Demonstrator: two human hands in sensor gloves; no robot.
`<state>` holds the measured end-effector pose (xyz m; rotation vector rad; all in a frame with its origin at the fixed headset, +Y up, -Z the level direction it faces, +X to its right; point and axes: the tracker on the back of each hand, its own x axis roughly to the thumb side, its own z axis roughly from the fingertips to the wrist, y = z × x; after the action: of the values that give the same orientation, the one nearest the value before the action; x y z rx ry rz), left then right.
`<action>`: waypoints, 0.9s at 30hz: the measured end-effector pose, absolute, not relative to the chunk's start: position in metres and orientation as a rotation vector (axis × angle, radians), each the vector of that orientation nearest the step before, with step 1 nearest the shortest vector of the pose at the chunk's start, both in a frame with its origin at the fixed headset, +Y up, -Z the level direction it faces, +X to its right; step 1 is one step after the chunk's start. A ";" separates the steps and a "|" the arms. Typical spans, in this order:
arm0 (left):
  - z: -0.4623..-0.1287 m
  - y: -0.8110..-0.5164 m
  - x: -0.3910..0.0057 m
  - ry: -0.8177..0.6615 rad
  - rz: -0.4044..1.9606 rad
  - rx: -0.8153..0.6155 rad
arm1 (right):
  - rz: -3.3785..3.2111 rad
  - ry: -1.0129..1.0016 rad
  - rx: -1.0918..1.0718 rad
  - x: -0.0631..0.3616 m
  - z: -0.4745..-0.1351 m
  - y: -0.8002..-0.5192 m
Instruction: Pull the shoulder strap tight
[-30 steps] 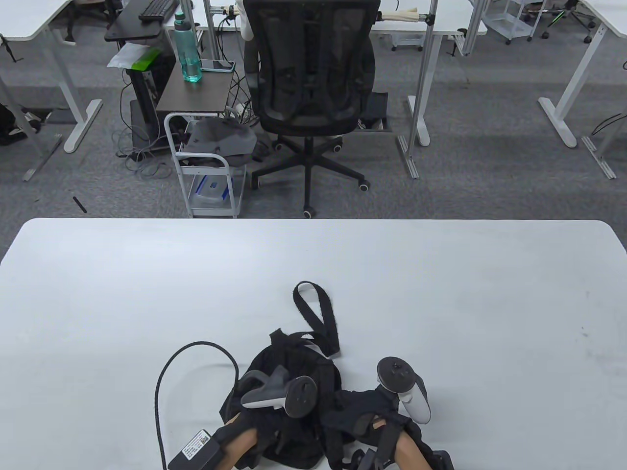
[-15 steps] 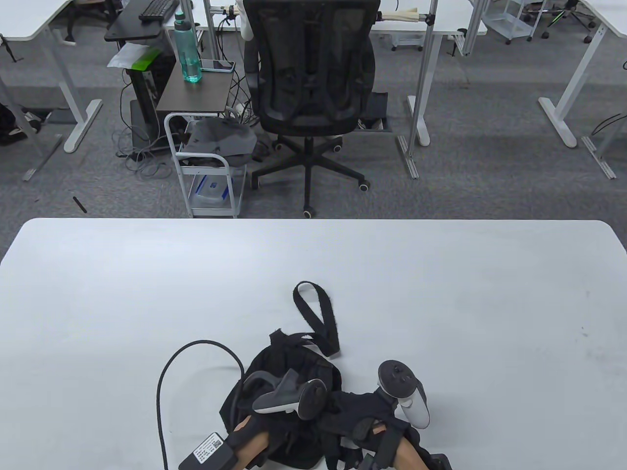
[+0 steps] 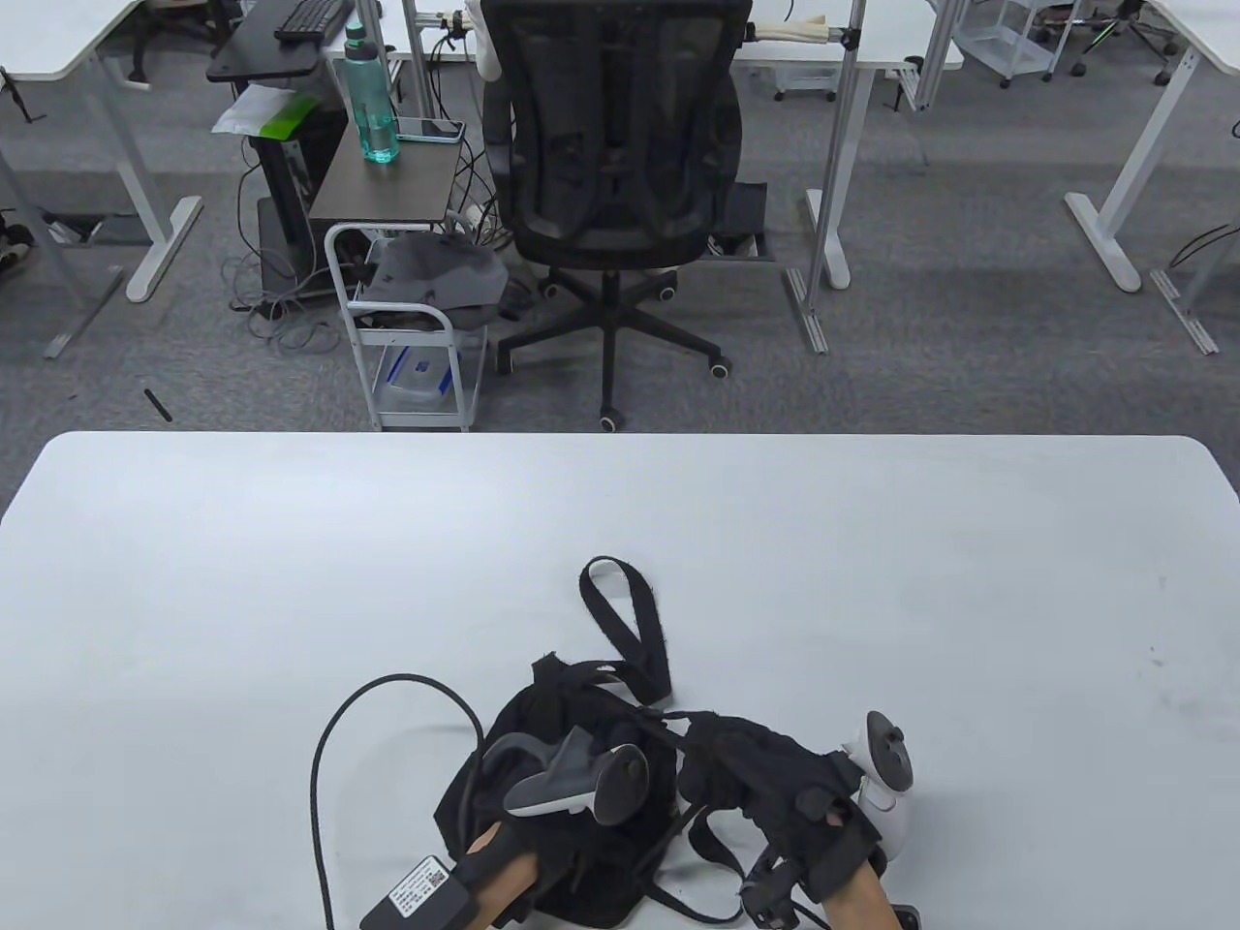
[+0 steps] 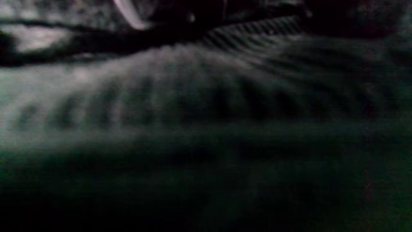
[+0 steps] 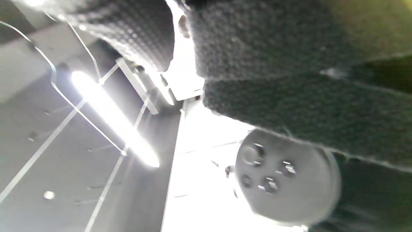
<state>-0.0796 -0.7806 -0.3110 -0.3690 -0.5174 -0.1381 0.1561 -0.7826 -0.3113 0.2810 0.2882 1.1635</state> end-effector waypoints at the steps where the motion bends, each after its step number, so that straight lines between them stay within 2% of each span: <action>1: -0.311 -0.780 -0.079 -0.517 -0.139 -0.368 | 1.144 0.251 0.281 0.159 -0.311 -0.781; 11: -0.315 -0.780 -0.078 -0.494 -0.133 -0.338 | 1.031 0.060 0.378 0.190 -0.307 -0.758; 16: -0.322 -0.781 -0.073 -0.408 -0.144 -0.329 | 1.060 0.058 0.357 0.193 -0.304 -0.756; 17: -0.323 -0.780 -0.073 -0.390 -0.137 -0.324 | 1.060 0.079 0.354 0.192 -0.304 -0.756; 21: -0.331 -0.781 -0.075 -0.310 -0.104 -0.331 | 1.162 0.392 0.392 0.190 -0.302 -0.757; 27: -0.339 -0.782 -0.079 -0.251 -0.092 -0.343 | 1.543 0.616 0.472 0.193 -0.295 -0.749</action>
<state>-0.0786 -0.7822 -0.3388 -0.3427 -0.2508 -0.0922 0.1930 -0.7493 -0.2952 0.4715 0.6155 1.5428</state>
